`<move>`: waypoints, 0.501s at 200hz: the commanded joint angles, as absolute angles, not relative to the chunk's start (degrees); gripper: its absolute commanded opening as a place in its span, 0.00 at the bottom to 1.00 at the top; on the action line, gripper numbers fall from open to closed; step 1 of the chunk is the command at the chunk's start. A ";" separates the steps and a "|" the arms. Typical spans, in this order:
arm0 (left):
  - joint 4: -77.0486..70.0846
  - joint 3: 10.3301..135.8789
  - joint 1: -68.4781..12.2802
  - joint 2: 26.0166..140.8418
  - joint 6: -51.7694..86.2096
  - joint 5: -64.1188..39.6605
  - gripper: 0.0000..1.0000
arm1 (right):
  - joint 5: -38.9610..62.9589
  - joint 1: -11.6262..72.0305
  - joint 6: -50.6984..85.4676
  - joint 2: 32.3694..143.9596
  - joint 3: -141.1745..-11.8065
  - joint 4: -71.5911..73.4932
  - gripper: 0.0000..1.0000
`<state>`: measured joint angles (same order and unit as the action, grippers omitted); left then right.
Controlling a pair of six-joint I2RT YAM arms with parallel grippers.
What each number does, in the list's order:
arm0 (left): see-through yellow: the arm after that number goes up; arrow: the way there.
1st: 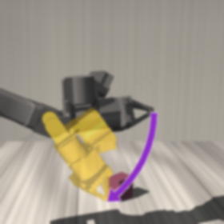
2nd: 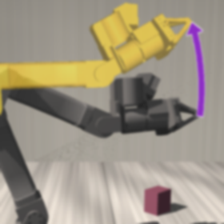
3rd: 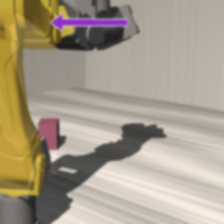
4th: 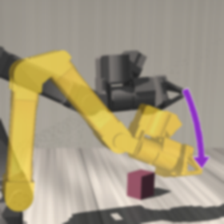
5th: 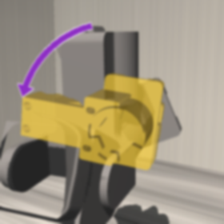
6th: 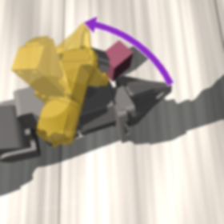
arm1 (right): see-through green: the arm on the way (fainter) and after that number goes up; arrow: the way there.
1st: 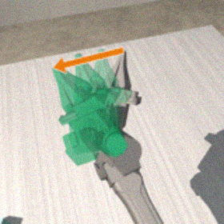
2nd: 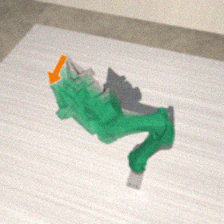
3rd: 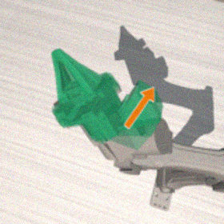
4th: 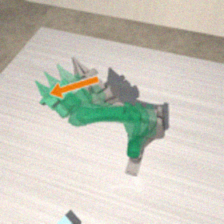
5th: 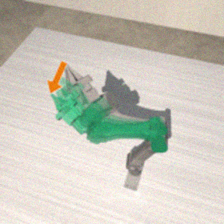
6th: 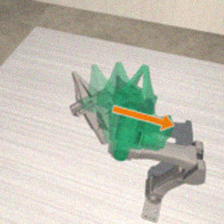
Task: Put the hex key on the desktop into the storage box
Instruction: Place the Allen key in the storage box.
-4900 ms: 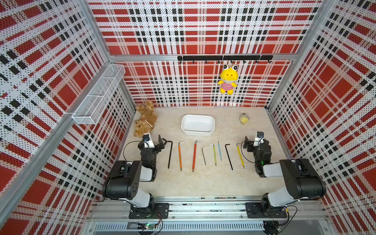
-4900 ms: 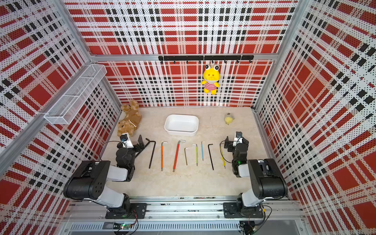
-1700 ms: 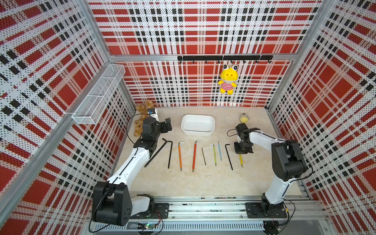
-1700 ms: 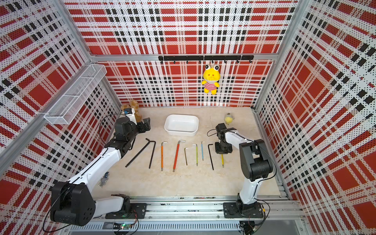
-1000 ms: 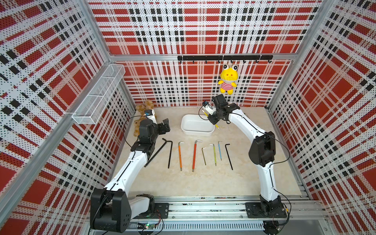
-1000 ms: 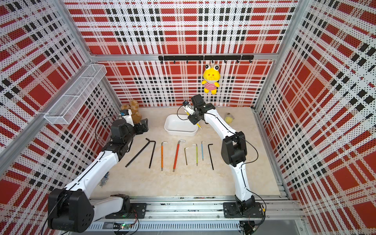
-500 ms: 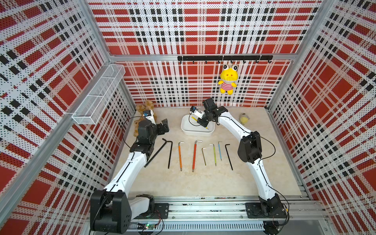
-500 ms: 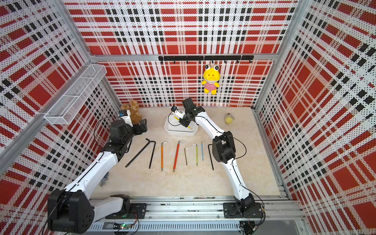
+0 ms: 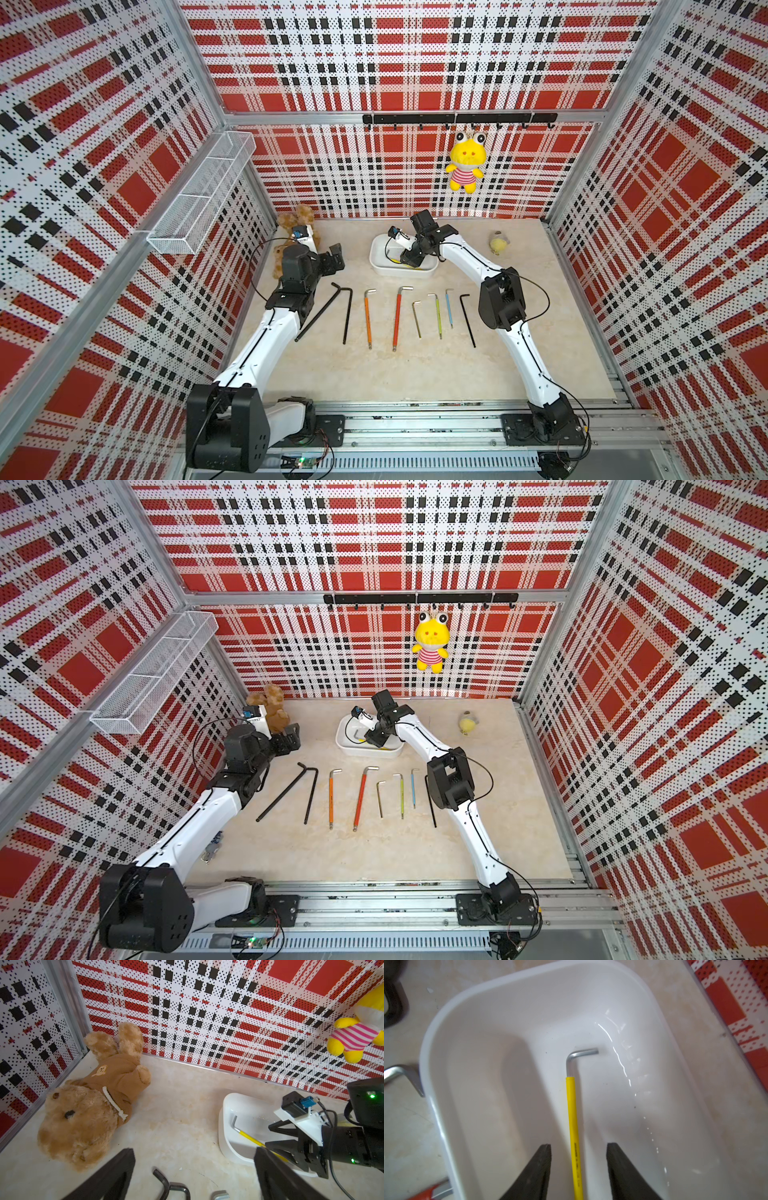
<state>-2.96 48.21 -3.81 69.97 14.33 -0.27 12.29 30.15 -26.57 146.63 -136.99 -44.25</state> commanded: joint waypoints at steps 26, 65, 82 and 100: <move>-3.42 48.23 -3.12 70.05 14.33 -0.98 0.97 | 10.67 29.97 -22.75 144.49 -137.22 -38.50 0.67; -3.42 48.31 -3.08 69.96 14.50 -1.14 0.97 | 7.20 29.97 -16.47 133.46 -127.10 -29.27 0.74; -3.43 48.33 -3.08 69.83 14.59 -1.49 0.97 | 4.86 29.93 -14.05 128.80 -123.35 -28.09 0.75; -3.43 48.22 -3.08 69.61 14.57 -1.88 0.97 | 1.58 29.88 -11.20 123.81 -118.93 -28.58 0.75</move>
<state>-2.96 48.21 -3.64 69.97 14.35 -0.97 6.59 30.15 -16.88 133.05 -122.67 -32.45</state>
